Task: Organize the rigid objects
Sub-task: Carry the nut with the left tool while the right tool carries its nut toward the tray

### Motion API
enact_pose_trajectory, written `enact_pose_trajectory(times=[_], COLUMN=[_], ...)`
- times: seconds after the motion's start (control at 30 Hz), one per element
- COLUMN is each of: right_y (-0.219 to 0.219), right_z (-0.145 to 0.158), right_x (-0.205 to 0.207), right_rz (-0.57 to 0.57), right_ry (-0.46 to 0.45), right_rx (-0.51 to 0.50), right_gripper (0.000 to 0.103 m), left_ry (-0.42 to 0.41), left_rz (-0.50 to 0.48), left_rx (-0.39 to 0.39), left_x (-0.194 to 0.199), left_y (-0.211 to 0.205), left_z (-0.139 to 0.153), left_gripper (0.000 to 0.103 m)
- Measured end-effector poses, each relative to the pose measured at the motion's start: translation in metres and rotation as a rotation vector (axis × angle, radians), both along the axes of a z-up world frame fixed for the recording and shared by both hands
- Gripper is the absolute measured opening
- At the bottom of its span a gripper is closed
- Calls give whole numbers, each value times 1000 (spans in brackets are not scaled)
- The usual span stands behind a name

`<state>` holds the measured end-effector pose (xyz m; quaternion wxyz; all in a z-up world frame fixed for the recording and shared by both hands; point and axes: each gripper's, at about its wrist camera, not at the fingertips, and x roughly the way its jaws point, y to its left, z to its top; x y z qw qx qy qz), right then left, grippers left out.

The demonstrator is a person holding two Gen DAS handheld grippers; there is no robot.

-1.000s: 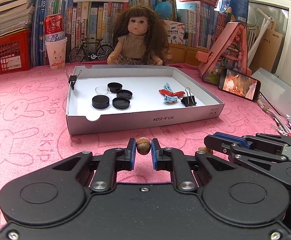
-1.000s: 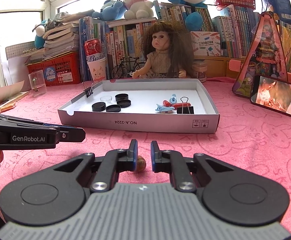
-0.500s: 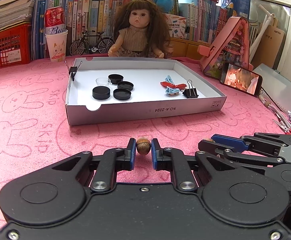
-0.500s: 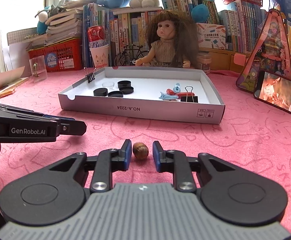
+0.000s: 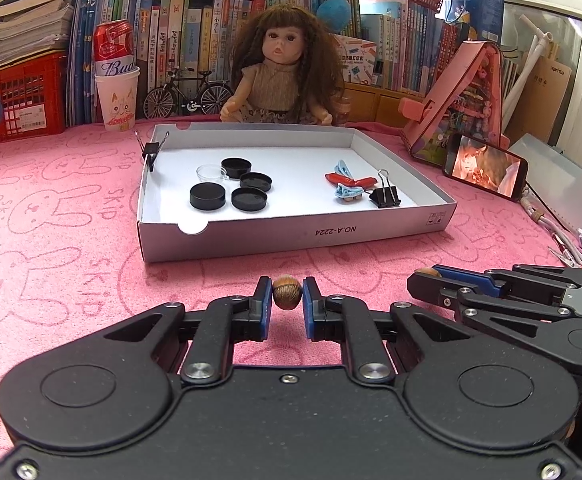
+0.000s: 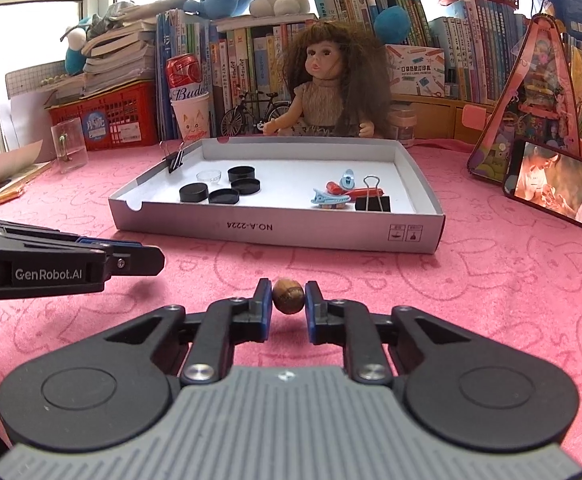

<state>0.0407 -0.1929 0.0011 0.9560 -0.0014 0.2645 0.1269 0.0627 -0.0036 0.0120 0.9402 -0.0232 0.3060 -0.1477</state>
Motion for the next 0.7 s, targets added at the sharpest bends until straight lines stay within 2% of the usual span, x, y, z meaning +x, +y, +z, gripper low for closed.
enact_pose_trajectory(times=[0.27, 0.7], right_y=[-3, -9], right_z=[7, 20], right_x=[10, 32], right_rz=[-32, -83], right_ry=[-22, -65], right_rx=[21, 55], right_gripper=[22, 22], left_ry=[-19, -68], left_rz=[6, 33], left_rx=[-1, -46], left_x=[6, 28], left_y=[-1, 0], left_z=[7, 26], left_gripper=[15, 15])
